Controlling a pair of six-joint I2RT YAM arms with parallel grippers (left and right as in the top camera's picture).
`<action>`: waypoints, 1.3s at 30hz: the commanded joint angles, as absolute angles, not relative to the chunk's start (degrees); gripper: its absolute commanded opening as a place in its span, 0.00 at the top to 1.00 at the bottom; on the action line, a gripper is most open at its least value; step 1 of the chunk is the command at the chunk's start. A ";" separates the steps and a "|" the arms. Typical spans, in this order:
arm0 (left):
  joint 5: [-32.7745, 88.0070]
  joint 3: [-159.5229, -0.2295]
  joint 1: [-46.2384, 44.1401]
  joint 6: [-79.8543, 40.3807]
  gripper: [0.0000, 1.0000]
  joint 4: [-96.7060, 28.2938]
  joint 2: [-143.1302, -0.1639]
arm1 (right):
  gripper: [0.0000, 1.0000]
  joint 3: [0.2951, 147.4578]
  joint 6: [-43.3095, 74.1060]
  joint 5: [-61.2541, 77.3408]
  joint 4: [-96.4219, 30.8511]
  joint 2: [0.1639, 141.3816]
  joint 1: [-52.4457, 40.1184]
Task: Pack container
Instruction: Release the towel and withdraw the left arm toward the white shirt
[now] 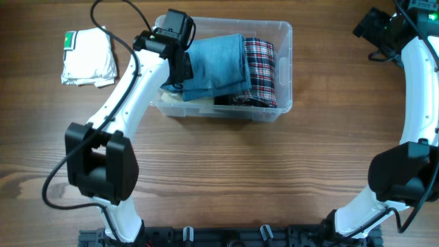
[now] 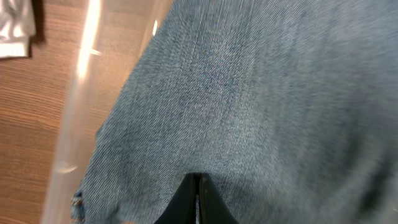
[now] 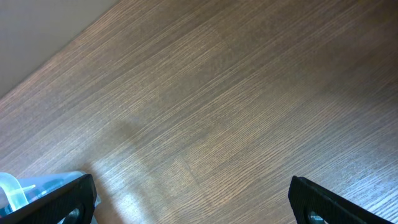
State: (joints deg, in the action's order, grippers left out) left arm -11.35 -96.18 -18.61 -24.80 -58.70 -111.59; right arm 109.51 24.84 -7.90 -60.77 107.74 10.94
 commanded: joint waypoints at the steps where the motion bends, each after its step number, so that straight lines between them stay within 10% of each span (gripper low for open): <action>1: -12.25 -96.55 -18.31 -26.02 0.96 -58.50 -114.37 | 0.00 109.12 25.63 -7.64 -60.62 108.44 10.70; 17: -12.51 -104.53 -18.26 -19.70 0.84 -55.99 -108.97 | 0.00 109.12 25.61 -7.64 -60.62 108.44 10.70; 20: -12.47 -107.98 -18.26 -19.70 0.62 -55.86 -104.29 | 0.00 109.12 25.61 -7.64 -60.60 108.44 10.70; 22: -12.49 -108.66 -18.24 -19.70 0.23 -54.83 -100.49 | 0.00 109.12 25.63 -7.64 -60.60 108.44 10.70; 26: -14.39 -108.66 -17.21 -19.62 0.00 -51.53 -94.45 | 0.00 109.12 25.61 -7.64 -60.60 108.44 10.70; 39: -20.38 -108.66 1.28 -22.00 0.00 -58.78 -90.50 | 0.00 109.12 25.63 -7.64 -60.62 108.44 10.70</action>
